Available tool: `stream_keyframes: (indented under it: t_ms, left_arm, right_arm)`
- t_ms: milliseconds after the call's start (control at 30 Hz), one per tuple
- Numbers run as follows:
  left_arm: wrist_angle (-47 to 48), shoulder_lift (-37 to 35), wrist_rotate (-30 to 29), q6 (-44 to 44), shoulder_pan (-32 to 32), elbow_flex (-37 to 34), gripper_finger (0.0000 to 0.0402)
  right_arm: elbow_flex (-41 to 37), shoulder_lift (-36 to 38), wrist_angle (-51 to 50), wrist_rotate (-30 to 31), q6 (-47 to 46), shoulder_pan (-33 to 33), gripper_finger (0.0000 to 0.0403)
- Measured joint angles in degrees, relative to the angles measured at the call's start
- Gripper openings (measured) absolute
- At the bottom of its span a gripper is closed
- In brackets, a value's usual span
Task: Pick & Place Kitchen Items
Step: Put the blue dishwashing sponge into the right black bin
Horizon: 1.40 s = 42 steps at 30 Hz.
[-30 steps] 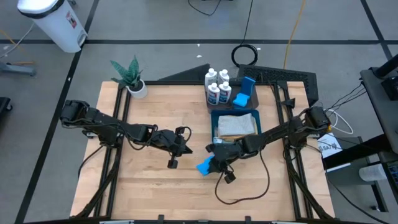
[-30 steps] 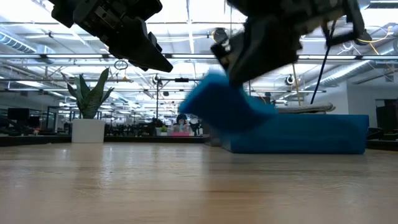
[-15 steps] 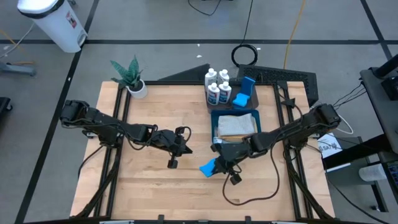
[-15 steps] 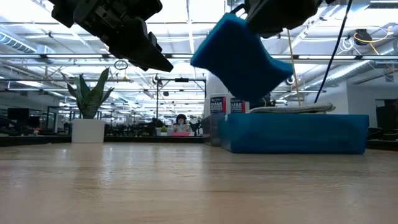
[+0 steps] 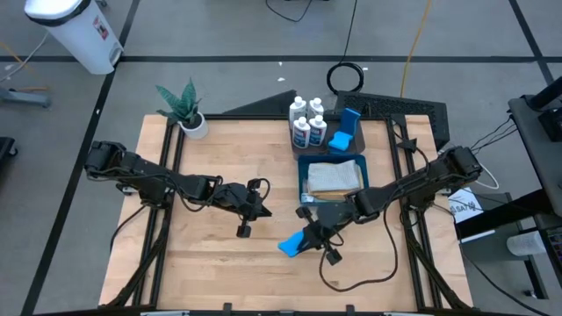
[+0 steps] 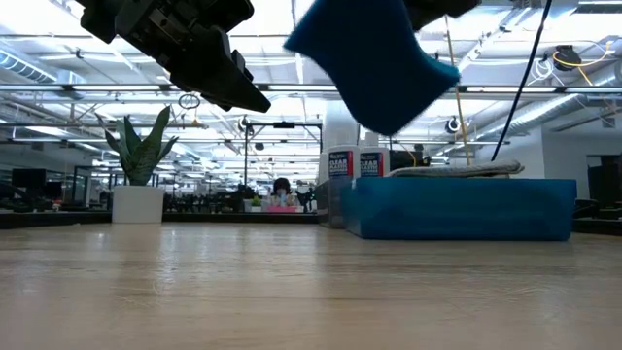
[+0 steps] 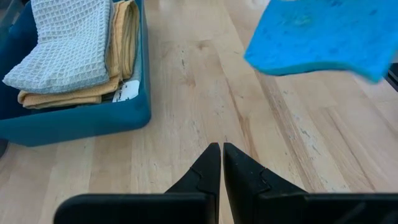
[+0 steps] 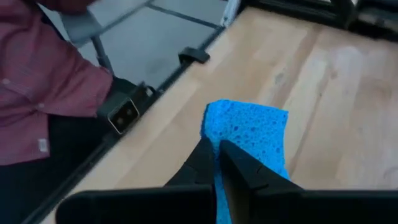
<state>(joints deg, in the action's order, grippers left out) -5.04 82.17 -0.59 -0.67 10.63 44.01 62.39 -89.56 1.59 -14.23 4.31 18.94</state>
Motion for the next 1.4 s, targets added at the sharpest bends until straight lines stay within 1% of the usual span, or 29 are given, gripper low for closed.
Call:
stream_keyframes:
  t_ms: [100, 200, 367, 467, 600, 733, 800, 967, 1167, 1300, 1400]
  left_arm:
    - [0.0, 0.0, 0.01, 0.17, 0.0, 0.0, 0.0026]
    - [-0.09, 0.0, 0.0, 0.56, 0.0, 0.0, 0.0026]
    - [-2.08, 0.0, -0.01, 0.02, -0.02, 0.0, 0.0026]
    - [-2.54, 0.0, -0.01, -0.35, -0.02, 0.0, 0.0026]
    - [-2.57, 0.0, 0.0, -0.31, -0.02, 0.0, 0.0026]
    - [-2.48, 0.0, -0.01, -0.52, -0.02, 0.0, 0.0026]
    - [-2.44, 0.0, -0.01, -0.75, -0.02, 0.0, 0.0026]
    - [-2.71, 0.0, -0.01, -2.7, -0.07, 0.0, 0.0026]
    - [-4.56, 0.0, -0.01, -3.54, -0.07, 0.0, 0.0026]
    - [-6.16, 0.0, -0.01, -3.5, -0.07, 0.0, 0.0026]
    - [-5.8, -0.76, 0.01, -3.54, -0.07, 0.0, 0.0026]
  right_arm:
    - [0.0, 0.15, 1.18, -2.42, -0.15, 0.46, 0.0]
    - [-0.05, 0.17, 3.76, -2.85, 1.05, 1.38, 0.0]
    - [-2.11, 0.2, 12.55, -8.45, 0.84, 1.4, 0.0]
    - [-3.14, 0.67, 12.99, -8.44, 0.63, 0.67, 0.0]
    - [-5.11, 3.81, 14.5, -8.19, 0.01, -0.21, 0.0]
    - [-10.37, 10.23, 18.88, -7.67, 1.06, -0.19, 0.0]
    - [-14.01, 14.98, 19.97, -4.84, 1.24, -0.13, 0.0]
    - [-22.65, 27.52, 20.61, 5.74, 1.17, -0.23, 0.0]
    - [-30.59, 42.67, 20.96, 13.9, 0.96, -0.2, 0.0]
    - [-34.78, 50.3, 20.68, 19.95, 1.07, -0.2, 0.0]
    - [-36.67, 54.35, 20.88, 24.37, 1.07, -0.2, 0.0]
